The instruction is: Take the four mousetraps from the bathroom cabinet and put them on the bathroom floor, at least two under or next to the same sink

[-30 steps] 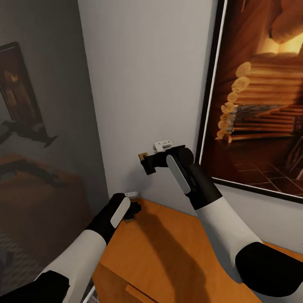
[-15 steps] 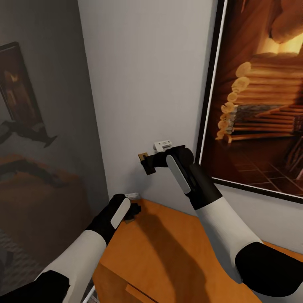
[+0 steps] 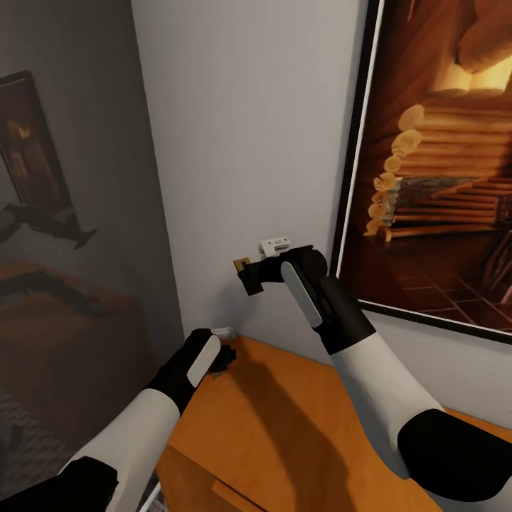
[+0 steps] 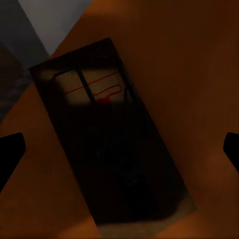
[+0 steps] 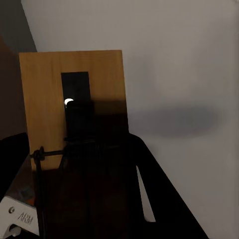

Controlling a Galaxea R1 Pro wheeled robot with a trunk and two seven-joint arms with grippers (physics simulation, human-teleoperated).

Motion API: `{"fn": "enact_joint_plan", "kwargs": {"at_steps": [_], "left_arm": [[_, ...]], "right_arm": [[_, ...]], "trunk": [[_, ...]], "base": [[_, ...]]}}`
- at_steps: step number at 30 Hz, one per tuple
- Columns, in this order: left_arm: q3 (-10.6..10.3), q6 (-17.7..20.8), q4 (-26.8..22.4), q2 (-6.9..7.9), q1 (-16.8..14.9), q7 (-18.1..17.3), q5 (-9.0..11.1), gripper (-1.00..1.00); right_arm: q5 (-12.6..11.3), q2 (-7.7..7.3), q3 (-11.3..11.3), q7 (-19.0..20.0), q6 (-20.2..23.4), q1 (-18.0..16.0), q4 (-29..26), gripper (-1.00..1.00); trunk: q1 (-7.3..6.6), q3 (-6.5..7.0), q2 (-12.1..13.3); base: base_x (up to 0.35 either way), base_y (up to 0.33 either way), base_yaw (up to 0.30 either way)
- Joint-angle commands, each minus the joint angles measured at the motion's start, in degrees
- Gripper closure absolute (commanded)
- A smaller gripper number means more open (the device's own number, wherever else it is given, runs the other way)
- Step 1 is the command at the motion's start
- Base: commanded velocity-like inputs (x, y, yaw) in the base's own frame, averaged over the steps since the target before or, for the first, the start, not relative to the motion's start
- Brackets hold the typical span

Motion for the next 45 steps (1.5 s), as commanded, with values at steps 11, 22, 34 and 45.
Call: {"fn": "enact_joint_plan", "kwargs": {"at_steps": [11,22,34,45], "left_arm": [[-0.04,0.09,1.08,0.00,-0.04,0.69,0.58,-1.00],[-0.06,0.03,2.61,0.00,-0.04,0.63,0.63,-1.00],[-0.06,0.01,2.80,0.00,-0.04,0.62,0.64,1.00],[0.03,0.03,2.82,0.00,-0.04,0.66,0.60,1.00]], "right_arm": [[-0.42,0.00,0.03,-0.36,0.20,-0.05,-0.04,1.00],[-0.40,0.00,0.03,-0.38,0.20,-0.05,-0.07,1.00],[-0.40,0.00,0.03,-0.36,0.20,-0.05,-0.07,1.00],[-0.41,0.00,0.03,-0.32,0.20,-0.05,-0.07,1.00]], "trunk": [[0.01,-0.08,-0.05],[0.01,-0.08,-0.05],[0.01,-0.08,-0.05],[0.01,-0.08,-0.05]], "base": [[0.000,0.000,0.000],[0.000,0.000,0.000],[0.000,0.000,0.000],[0.000,0.000,0.000]]}}
